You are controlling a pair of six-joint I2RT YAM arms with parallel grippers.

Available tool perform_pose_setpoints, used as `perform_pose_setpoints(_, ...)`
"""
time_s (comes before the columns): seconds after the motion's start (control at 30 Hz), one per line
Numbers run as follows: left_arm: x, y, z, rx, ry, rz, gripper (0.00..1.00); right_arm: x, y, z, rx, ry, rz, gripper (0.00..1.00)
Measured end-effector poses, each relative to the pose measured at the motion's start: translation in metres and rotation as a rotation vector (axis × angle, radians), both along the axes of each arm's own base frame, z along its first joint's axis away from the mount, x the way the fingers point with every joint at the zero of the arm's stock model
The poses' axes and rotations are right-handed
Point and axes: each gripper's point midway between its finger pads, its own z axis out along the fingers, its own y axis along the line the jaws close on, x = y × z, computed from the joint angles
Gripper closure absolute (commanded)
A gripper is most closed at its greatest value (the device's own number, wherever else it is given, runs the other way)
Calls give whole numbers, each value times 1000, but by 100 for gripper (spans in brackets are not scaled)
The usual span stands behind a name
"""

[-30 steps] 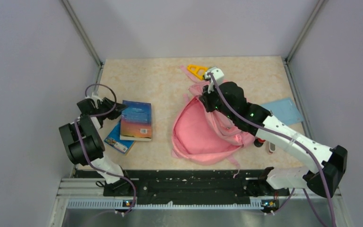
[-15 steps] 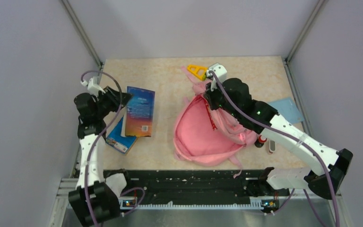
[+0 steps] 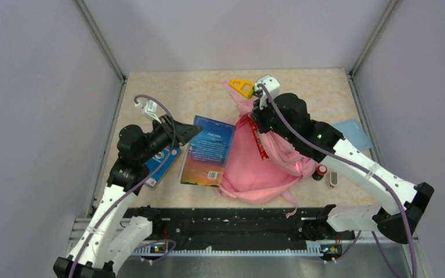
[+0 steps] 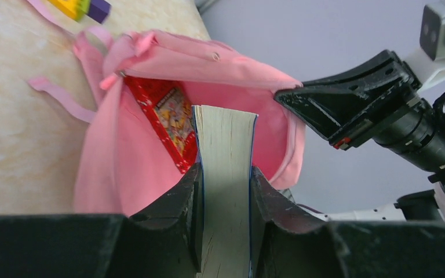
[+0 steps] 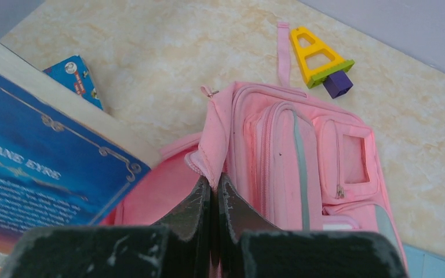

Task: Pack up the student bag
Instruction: Pick up the book from the center of the board, then place the book in the student bag.

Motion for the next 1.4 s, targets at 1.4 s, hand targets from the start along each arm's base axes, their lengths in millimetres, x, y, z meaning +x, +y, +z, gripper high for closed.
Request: perform_pose_setpoints(1.4, 116, -186, -154, -287, 347, 245, 100, 8, 6, 10, -6, -13, 0, 100)
